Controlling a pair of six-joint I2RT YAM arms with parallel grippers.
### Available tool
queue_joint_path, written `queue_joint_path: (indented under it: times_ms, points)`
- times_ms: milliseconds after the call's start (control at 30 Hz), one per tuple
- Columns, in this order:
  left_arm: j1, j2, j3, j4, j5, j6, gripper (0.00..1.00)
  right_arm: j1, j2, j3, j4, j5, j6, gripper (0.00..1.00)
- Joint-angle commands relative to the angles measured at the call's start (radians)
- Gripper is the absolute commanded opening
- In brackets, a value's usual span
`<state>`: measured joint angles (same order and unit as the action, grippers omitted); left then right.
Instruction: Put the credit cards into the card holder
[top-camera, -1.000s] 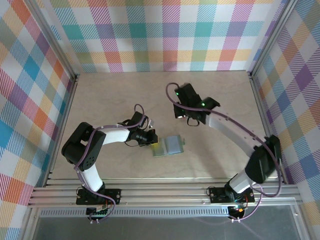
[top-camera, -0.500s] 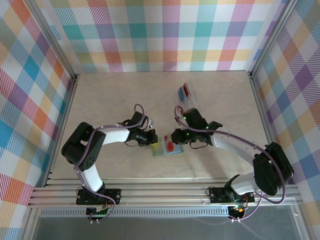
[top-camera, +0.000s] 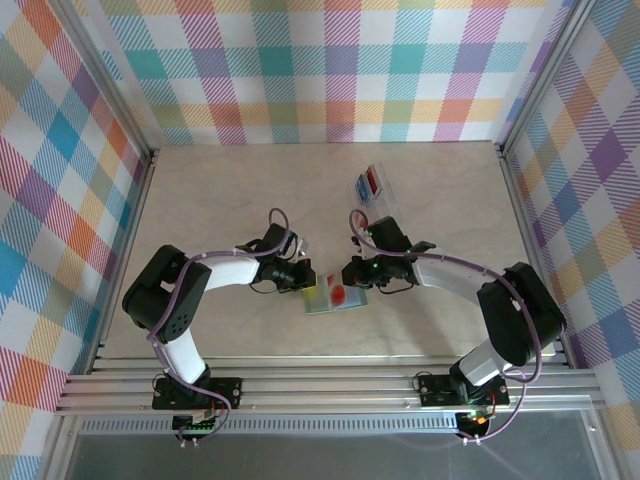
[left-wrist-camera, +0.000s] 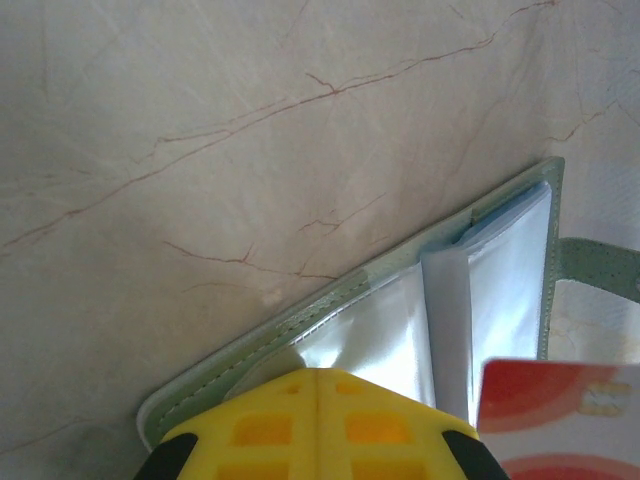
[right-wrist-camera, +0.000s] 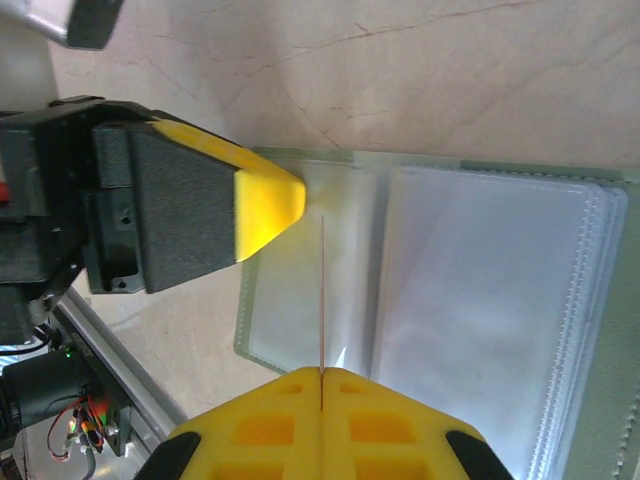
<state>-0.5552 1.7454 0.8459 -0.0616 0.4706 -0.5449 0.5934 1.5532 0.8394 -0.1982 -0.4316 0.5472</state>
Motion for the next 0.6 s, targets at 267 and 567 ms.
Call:
queue_joint_path:
  times_ms: [267, 567]
  points:
    - [-0.011, -0.017, -0.020, -0.062, -0.021, 0.011, 0.00, -0.027, 0.090, 0.006, 0.036, -0.032, 0.010, 0.00]
    - [-0.011, -0.018, -0.021, -0.061, -0.019, 0.012, 0.00, -0.033, 0.127, 0.029, 0.027, -0.025, 0.003, 0.00]
